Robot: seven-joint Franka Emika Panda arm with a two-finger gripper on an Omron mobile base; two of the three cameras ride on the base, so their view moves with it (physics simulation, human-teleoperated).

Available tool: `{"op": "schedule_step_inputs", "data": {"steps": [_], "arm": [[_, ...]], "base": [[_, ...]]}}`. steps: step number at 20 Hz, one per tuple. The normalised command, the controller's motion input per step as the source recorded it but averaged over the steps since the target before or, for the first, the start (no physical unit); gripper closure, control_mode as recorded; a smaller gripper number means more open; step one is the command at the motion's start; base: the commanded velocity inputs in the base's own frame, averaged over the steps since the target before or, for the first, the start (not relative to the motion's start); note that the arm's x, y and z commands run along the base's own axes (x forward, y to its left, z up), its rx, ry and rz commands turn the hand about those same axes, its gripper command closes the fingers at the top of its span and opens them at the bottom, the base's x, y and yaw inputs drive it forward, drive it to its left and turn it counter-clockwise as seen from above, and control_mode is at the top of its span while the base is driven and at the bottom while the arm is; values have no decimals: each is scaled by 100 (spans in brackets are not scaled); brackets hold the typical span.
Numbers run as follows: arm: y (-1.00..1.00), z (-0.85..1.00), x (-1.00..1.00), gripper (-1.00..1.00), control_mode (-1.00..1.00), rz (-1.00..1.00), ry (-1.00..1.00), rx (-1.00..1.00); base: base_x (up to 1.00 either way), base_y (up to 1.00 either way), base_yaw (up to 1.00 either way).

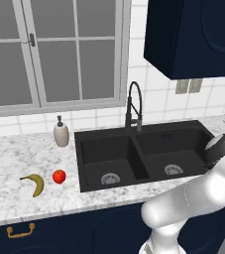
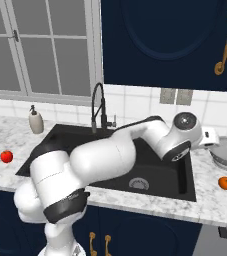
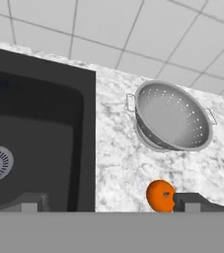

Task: Put the colander in the sink, put the apple, orange, banana in the colander, and turn on the sink faucet and pour water over the colander.

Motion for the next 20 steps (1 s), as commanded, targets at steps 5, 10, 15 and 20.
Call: {"op": "schedule_step_inputs", "data": {"steps": [5,10,15,20], "arm": [[-42,-22,28,-100,-100,0,0,0],[-40,-16,28,-100,-100,0,3,0],[-34,-8,14,-100,-100,1,4,0],[-25,-10,12,-100,-100,3,6,0]], "base": [[0,0,0],[0,0,0],[0,0,0],[0,0,0]]}}
